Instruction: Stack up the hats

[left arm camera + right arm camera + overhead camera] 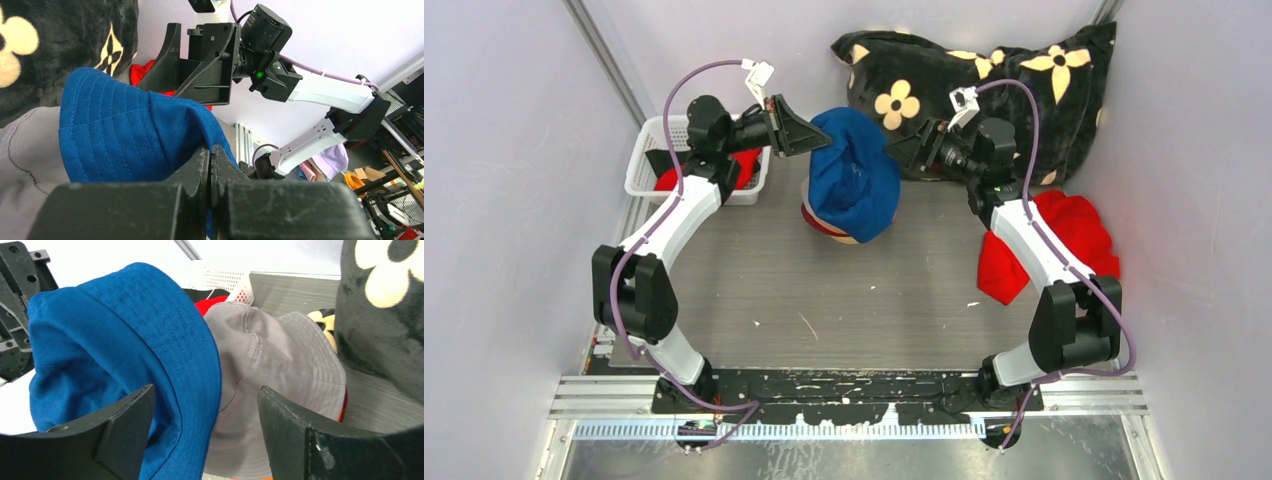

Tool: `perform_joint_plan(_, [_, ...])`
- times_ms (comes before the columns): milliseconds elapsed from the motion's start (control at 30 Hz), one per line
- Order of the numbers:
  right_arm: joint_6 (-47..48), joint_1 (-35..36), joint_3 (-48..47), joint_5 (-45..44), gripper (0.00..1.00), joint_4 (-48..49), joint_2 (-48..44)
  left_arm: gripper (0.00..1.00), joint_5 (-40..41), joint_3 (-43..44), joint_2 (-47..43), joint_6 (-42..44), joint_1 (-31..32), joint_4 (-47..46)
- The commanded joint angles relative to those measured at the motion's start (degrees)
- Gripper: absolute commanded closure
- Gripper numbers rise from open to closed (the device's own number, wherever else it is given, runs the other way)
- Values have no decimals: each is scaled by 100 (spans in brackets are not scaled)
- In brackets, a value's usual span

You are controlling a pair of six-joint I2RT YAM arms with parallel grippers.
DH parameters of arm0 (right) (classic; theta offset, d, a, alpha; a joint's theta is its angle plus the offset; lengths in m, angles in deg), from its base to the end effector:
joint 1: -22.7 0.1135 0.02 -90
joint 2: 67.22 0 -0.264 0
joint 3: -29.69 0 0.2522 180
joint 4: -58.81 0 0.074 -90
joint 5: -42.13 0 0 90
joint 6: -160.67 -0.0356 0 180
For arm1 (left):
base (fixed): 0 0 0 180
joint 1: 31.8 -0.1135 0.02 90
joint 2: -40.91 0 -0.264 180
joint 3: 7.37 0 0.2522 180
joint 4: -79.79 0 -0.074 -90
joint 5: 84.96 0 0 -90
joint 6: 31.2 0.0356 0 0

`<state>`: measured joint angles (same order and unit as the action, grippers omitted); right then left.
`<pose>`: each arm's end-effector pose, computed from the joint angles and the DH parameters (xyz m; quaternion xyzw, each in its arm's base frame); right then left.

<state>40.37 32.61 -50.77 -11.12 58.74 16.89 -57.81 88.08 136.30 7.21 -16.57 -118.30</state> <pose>0.3381 0.0807 0.3534 -0.0896 0.7197 0.4391 0.5303 0.3610 -0.1311 0.4047 0.2449 0.6074 -0.6358 0.4084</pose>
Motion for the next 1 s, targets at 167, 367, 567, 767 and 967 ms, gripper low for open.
perform_joint_plan(167, [-116, 101, 152, 520, 39, 401, -90, 100, 45, 12, 44, 89, -61, -111])
perform_joint_plan(367, [-84, 164, 215, 584, 56, 311, -51, 100, 64, -4, 52, 88, -65, -110])
perform_joint_plan(567, [-22, 187, 232, 540, 84, 176, -83, 100, 72, -24, 34, 94, -92, -110])
perform_joint_plan(767, [-14, 204, 205, 386, 99, 97, -211, 100, 85, -15, 10, 78, -113, -103])
perform_joint_plan(967, [-46, 262, -360, 307, 99, -72, -334, 100, 284, 404, -277, -40, -206, 335])
